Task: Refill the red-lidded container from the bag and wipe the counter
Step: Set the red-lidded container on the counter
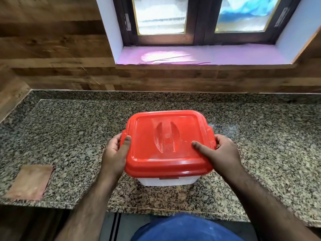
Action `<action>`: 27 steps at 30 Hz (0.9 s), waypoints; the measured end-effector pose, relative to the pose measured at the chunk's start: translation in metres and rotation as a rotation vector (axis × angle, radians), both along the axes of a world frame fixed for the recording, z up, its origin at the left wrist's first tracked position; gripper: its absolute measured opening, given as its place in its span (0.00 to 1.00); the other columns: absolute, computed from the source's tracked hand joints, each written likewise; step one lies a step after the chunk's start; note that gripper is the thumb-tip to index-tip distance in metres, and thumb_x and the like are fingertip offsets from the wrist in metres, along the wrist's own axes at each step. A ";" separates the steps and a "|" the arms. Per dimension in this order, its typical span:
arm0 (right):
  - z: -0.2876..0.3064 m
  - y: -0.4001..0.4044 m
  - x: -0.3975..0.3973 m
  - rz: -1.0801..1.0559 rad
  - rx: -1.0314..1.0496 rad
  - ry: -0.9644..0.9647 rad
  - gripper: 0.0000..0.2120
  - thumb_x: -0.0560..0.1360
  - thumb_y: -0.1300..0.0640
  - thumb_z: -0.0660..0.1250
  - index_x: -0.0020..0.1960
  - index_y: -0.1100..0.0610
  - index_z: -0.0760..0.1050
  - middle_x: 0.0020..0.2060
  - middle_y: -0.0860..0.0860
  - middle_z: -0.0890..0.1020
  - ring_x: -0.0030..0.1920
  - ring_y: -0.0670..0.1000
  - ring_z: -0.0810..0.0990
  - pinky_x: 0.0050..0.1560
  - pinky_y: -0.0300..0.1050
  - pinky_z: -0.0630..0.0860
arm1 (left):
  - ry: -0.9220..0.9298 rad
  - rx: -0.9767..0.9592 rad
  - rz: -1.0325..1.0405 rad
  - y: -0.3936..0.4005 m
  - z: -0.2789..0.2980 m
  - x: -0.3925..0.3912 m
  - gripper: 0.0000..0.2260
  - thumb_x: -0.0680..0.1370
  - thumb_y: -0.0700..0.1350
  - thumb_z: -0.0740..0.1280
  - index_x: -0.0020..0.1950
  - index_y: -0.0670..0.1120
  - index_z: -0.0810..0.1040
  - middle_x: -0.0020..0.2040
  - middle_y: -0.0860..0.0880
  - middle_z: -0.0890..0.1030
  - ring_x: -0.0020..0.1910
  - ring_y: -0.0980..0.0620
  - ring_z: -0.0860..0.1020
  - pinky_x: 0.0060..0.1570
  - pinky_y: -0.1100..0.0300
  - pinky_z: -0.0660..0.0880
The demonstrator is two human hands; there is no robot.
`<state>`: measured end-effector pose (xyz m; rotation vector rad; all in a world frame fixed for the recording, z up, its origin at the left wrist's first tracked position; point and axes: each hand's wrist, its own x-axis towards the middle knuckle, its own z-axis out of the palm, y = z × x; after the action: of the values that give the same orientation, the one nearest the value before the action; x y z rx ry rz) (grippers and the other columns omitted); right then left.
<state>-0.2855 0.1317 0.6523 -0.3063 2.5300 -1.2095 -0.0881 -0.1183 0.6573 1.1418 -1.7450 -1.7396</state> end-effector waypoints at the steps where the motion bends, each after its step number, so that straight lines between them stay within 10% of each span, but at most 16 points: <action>1: 0.003 0.000 0.000 0.004 0.022 0.007 0.48 0.54 0.17 0.75 0.62 0.48 0.79 0.54 0.48 0.82 0.51 0.53 0.85 0.48 0.58 0.88 | -0.002 0.002 0.001 0.000 0.000 0.000 0.24 0.84 0.60 0.66 0.78 0.54 0.71 0.58 0.45 0.88 0.49 0.47 0.90 0.42 0.51 0.87; 12: 0.048 -0.009 0.004 -0.092 -0.387 -0.155 0.44 0.56 0.46 0.91 0.65 0.52 0.74 0.59 0.52 0.83 0.55 0.54 0.87 0.51 0.56 0.88 | -0.041 0.104 -0.058 -0.011 0.003 0.006 0.31 0.82 0.69 0.61 0.79 0.51 0.71 0.58 0.47 0.89 0.52 0.49 0.89 0.51 0.48 0.86; 16: 0.086 -0.018 0.012 -0.043 -0.726 -0.423 0.30 0.69 0.70 0.81 0.66 0.60 0.73 0.58 0.63 0.86 0.50 0.58 0.89 0.44 0.55 0.88 | -0.028 0.189 -0.043 -0.015 0.007 0.006 0.39 0.80 0.77 0.44 0.66 0.52 0.81 0.55 0.43 0.89 0.59 0.41 0.86 0.69 0.33 0.75; 20: 0.114 -0.018 0.006 0.010 -0.910 -0.412 0.31 0.65 0.72 0.79 0.66 0.61 0.74 0.57 0.62 0.87 0.47 0.58 0.90 0.44 0.54 0.88 | -0.033 0.216 -0.006 -0.017 0.007 0.007 0.45 0.78 0.79 0.41 0.72 0.49 0.78 0.59 0.43 0.88 0.63 0.41 0.84 0.67 0.38 0.75; 27: 0.146 0.002 -0.021 -0.093 -1.038 0.189 0.31 0.68 0.73 0.81 0.59 0.51 0.68 0.53 0.51 0.86 0.51 0.49 0.89 0.51 0.48 0.86 | 0.014 -0.832 0.177 0.024 0.021 -0.005 0.26 0.83 0.61 0.57 0.71 0.45 0.77 0.66 0.47 0.77 0.65 0.52 0.71 0.60 0.50 0.70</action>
<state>-0.3069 0.1338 0.7985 -0.5401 1.8185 -2.5387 -0.0935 -0.0942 0.6781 0.8502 -1.9785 -0.7567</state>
